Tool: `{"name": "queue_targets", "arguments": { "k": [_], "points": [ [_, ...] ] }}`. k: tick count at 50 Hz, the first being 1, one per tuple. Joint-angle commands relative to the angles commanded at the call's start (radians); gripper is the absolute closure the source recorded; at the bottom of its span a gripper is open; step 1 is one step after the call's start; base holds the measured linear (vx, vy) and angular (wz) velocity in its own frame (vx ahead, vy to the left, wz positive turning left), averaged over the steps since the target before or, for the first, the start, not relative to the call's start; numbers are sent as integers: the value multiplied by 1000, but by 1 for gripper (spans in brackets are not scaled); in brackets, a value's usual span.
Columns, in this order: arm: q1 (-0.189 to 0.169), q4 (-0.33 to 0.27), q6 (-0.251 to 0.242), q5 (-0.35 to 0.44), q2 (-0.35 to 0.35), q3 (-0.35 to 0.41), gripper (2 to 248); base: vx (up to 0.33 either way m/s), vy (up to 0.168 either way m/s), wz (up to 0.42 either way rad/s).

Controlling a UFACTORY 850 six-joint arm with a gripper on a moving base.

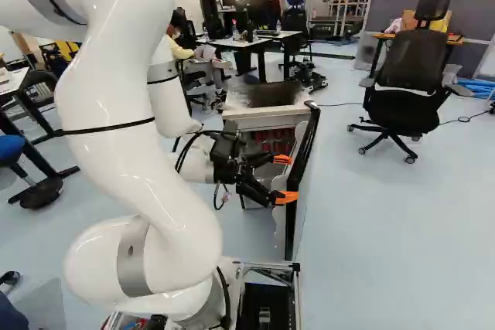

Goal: Grab a drink from the fridge

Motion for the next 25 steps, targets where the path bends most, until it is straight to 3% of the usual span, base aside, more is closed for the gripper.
{"name": "queue_targets", "arguments": {
  "k": [25],
  "points": [
    [-209, 0, 0, 0, -42, -136, 3, 0, 0, 0]
  ]
}}
